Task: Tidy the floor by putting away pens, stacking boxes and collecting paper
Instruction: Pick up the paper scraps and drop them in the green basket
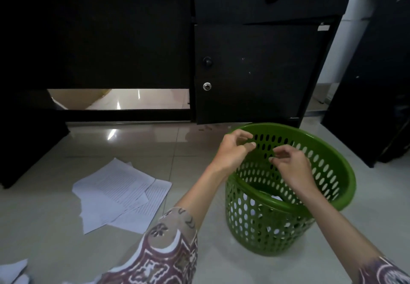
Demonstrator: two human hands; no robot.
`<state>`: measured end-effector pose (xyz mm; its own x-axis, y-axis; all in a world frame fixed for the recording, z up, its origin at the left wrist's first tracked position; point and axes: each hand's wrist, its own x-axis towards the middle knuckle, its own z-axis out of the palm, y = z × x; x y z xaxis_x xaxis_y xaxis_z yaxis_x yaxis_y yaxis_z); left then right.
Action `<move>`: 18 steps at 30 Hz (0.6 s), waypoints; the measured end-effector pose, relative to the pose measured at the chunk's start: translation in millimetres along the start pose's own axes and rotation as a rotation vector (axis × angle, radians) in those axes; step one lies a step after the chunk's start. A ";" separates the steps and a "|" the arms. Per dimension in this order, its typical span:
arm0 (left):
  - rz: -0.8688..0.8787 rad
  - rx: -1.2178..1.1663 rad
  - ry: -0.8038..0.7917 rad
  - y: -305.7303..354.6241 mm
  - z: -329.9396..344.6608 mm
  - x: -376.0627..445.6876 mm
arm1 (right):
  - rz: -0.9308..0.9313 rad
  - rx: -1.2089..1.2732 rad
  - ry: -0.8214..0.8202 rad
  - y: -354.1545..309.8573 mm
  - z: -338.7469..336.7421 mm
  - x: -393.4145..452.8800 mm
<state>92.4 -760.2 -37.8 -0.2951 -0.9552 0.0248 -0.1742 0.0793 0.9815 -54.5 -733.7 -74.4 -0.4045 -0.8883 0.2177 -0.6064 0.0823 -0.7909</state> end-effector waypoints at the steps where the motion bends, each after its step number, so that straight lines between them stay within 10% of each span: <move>1: 0.046 -0.016 0.052 0.1 -4.0 -2.8 | -0.017 0.022 0.008 -6.3 1.7 -3.5; 8: 0.219 -0.162 0.416 -11.4 -75.8 -54.2 | -0.232 0.278 0.001 -72.2 32.2 -48.4; 18: -0.151 -0.254 0.840 -106.0 -201.8 -204.8 | -0.332 0.354 -0.423 -137.4 154.7 -146.1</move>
<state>360.8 -630.6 -108.6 0.5181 -0.8520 -0.0755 0.0878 -0.0348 0.9955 193.7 -685.2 -86.0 0.1149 -0.9483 0.2959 -0.3608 -0.3174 -0.8770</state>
